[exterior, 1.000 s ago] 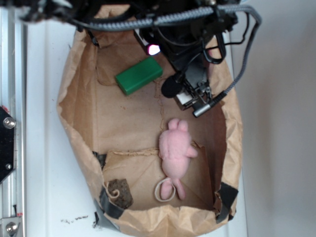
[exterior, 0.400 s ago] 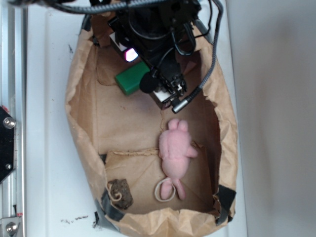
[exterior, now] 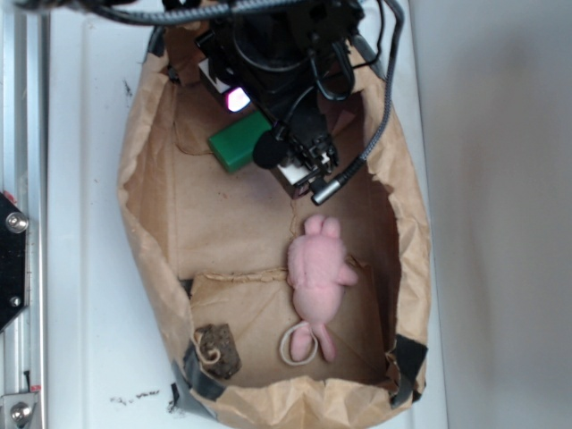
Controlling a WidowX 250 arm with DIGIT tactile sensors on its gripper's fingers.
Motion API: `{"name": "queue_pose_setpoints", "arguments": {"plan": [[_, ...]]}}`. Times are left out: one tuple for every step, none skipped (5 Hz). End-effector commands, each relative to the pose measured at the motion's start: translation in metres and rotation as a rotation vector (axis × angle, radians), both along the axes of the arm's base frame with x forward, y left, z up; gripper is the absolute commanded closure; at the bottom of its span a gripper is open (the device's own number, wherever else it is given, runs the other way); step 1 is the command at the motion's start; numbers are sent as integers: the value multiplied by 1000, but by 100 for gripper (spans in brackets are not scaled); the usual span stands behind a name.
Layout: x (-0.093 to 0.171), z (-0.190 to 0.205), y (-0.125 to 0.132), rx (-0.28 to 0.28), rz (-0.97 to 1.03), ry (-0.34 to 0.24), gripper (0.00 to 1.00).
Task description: Grab the green block.
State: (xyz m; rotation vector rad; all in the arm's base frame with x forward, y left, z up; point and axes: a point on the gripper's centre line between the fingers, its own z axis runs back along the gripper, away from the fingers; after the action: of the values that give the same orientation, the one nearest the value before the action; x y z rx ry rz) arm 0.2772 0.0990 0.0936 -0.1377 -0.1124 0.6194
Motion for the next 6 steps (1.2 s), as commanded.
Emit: {"name": "queue_pose_setpoints", "arguments": {"plan": [[3, 8, 25, -6, -23, -82, 0], [5, -2, 36, -15, -50, -82, 0], [4, -9, 41, -47, -28, -104, 0], [3, -15, 36, -61, -24, -152, 0], [-2, -18, 36, -54, -38, -175, 0], [2, -29, 48, -8, -22, -155, 0]]}}
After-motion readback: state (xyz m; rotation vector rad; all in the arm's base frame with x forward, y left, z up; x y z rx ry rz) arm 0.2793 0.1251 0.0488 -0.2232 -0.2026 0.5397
